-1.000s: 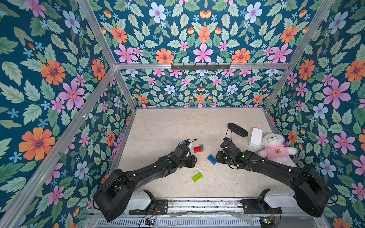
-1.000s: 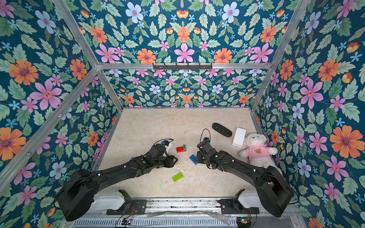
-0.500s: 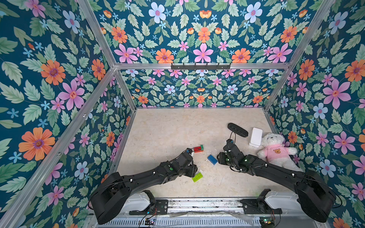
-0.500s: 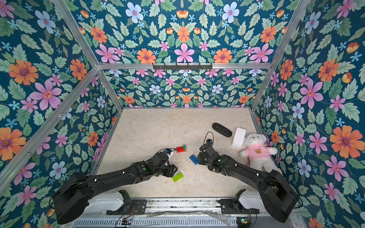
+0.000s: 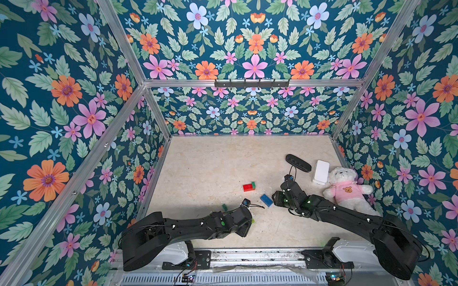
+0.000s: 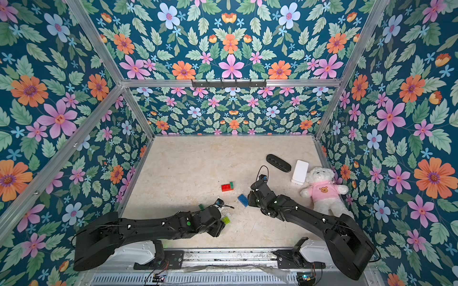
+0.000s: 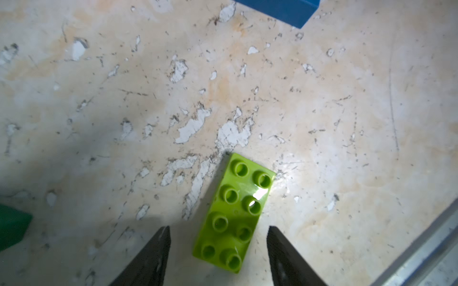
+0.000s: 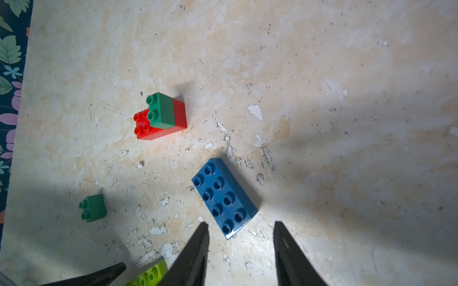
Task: Assemble the number 5 with lego
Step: Pick up the lego brick from the center of the board.
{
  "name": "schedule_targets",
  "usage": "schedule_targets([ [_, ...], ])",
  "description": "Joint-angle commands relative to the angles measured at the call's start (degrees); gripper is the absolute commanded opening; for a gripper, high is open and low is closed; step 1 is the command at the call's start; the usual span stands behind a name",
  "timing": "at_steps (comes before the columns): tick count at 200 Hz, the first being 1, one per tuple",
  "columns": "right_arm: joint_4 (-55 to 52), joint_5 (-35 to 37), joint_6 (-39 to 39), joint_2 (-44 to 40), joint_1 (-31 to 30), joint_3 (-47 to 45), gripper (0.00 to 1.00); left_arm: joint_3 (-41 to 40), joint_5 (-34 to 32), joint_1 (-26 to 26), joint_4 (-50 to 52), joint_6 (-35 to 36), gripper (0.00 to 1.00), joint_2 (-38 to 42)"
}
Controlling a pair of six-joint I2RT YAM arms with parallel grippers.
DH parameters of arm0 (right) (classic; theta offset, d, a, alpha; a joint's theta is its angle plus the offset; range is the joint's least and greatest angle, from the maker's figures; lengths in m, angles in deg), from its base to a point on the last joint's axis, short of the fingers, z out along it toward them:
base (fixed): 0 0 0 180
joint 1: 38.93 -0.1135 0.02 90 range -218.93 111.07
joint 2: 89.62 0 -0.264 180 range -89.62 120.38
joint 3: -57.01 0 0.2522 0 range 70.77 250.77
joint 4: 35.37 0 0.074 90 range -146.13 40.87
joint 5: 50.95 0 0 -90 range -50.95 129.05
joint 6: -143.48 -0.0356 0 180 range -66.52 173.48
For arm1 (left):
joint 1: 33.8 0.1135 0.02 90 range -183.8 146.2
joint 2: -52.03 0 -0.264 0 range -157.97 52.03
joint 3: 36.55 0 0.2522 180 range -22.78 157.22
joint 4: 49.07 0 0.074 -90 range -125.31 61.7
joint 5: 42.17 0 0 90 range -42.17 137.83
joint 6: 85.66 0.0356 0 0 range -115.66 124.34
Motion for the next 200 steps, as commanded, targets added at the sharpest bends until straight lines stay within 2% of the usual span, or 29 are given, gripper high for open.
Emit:
schedule_targets([
  [1, 0.6, 0.4, -0.4, -0.6, 0.0, -0.1, 0.45, 1.2, -3.0, -0.6, -1.6, 2.3, 0.67, -2.0],
  [38, 0.5, 0.6, -0.4, -1.2, 0.0, -0.5, 0.45, 2.8, -3.4, -0.7, -2.2, 4.0, 0.66, -4.9],
  [113, 0.7, 0.6, 1.1, -0.4, 0.9, 0.3, 0.45, 4.0, -3.0, -2.1, -0.9, 5.2, 0.47, -7.7],
  [134, 1.2, 0.0, 1.4, -0.1, 1.4, 0.3, 0.45, 4.5, -2.9, -2.2, -0.4, 5.7, 0.32, -7.9],
  [160, 3.2, -3.5, 1.9, 0.3, 2.9, 0.1, 0.45, 6.4, -3.1, -2.1, 1.9, 7.7, 0.23, -7.2],
  [175, 3.7, -5.3, 2.4, 0.7, 3.9, 0.7, 0.45, 8.3, -2.7, -0.7, 4.1, 10.2, 0.18, -6.0],
  [200, 3.9, -6.5, 3.7, 1.7, 4.8, 1.9, 0.46, 11.9, 1.2, 4.5, 6.9, 15.2, 0.18, -3.7],
])
